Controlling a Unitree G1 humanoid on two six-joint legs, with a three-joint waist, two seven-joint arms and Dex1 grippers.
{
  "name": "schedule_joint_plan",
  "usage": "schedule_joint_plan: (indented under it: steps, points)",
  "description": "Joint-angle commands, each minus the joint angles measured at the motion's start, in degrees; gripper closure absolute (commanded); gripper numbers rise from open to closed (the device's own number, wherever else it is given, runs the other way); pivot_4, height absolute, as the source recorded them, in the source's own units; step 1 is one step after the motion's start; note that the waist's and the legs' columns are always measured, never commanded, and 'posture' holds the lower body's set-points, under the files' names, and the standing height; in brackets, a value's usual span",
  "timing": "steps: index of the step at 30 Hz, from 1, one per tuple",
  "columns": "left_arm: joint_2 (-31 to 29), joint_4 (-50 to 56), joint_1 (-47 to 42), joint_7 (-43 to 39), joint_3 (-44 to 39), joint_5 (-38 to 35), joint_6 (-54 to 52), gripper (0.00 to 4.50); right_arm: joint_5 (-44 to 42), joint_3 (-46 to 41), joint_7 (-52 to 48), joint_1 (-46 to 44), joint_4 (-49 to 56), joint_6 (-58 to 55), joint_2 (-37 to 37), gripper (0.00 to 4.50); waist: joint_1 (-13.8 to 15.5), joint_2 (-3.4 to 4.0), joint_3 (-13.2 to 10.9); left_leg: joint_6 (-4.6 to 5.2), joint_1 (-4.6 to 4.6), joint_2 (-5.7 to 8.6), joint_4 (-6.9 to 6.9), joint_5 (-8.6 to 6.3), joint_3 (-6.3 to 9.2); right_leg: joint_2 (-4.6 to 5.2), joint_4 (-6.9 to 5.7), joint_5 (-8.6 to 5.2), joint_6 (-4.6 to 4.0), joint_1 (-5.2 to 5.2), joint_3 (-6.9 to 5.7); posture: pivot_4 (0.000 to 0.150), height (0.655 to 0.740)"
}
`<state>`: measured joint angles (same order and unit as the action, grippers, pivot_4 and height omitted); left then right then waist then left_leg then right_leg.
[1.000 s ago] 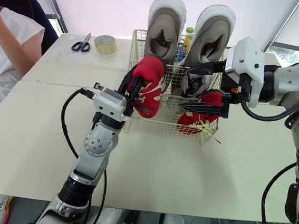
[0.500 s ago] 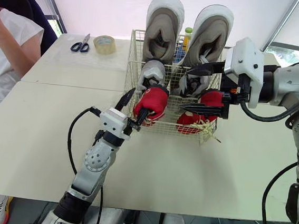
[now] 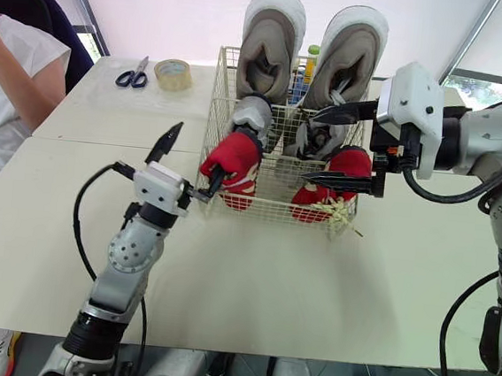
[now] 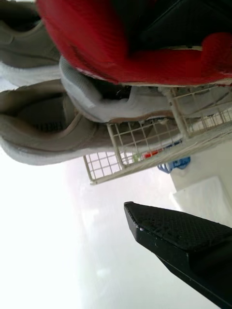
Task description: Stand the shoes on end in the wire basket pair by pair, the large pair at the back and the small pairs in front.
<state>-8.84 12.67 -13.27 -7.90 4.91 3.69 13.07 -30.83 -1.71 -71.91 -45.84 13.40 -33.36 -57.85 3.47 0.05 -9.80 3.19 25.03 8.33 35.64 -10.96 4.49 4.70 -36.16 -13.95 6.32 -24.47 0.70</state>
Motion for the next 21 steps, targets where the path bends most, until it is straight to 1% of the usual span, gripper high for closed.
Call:
schedule_joint_plan:
  steps: [1, 5, 7, 12, 16, 18, 21]
  points:
    - [-2.2, 5.6, -0.2, -4.3, -2.2, -5.8, -2.8, 0.05, 0.8, -0.4, -0.1, -1.8, -0.4, 2.1, 0.5, 0.0, 0.0, 0.0, 0.0, 0.0, 0.02, 0.0, -0.01, 0.0, 0.0, 0.0, 0.0, 0.01, 0.01, -0.03, 0.0, 0.15, 0.74]
    - [-5.7, 8.2, 2.1, -9.7, -1.8, -9.6, -7.5, 0.05, 1.4, -0.1, -0.2, -1.9, -1.5, 3.5, 1.0, 0.0, 0.1, 0.01, 0.0, -0.01, 0.12, 0.0, -0.02, 0.0, 0.0, 0.0, 0.02, 0.02, 0.02, -0.11, 0.01, 0.15, 0.74]
    - [-7.3, 9.2, 3.2, -11.3, -2.2, -10.2, -8.0, 0.05, 1.5, -0.2, -0.1, -1.9, -1.7, 3.9, 1.2, 0.0, 0.1, 0.01, 0.0, -0.01, 0.12, 0.0, -0.04, 0.0, -0.01, 0.0, 0.03, 0.02, 0.01, -0.1, 0.01, 0.15, 0.74]
    - [-10.1, 10.7, 4.2, -12.9, -4.4, -10.7, -8.2, 0.05, 1.8, -0.2, -0.3, -1.5, -2.3, 4.9, 1.5, 0.0, 0.2, 0.01, 0.0, -0.01, 0.12, 0.0, -0.03, 0.0, -0.01, 0.0, 0.03, -0.01, -0.06, -0.1, 0.02, 0.15, 0.74]
    - [-13.1, 10.9, 3.8, -13.1, -8.6, -10.9, -7.6, 0.05, 2.1, -0.2, -0.2, -1.1, -2.8, 5.8, 1.8, 0.0, 0.0, 0.02, 0.0, -0.01, 0.12, 0.0, -0.05, 0.0, -0.01, 0.0, 0.03, -0.06, -0.16, -0.12, 0.02, 0.15, 0.74]
    - [-14.8, 12.1, 4.4, -15.2, -9.4, -12.7, -8.7, 0.05, 2.4, -0.3, -0.3, -0.6, -3.0, 6.3, 1.8, 0.0, -0.1, 0.02, 0.0, -0.01, 0.12, 0.0, -0.07, 0.0, -0.01, -0.01, 0.02, -0.04, -0.14, -0.14, 0.02, 0.15, 0.74]
    - [-18.8, 14.8, 5.9, -20.0, -11.7, -18.7, -12.6, 0.05, 2.5, -0.8, -0.4, 0.0, -3.5, 6.8, 1.7, 0.0, -0.2, 0.03, 0.0, -0.02, 0.12, 0.0, -0.09, 0.0, -0.01, -0.01, 0.02, -0.04, -0.13, -0.15, 0.02, 0.15, 0.74]
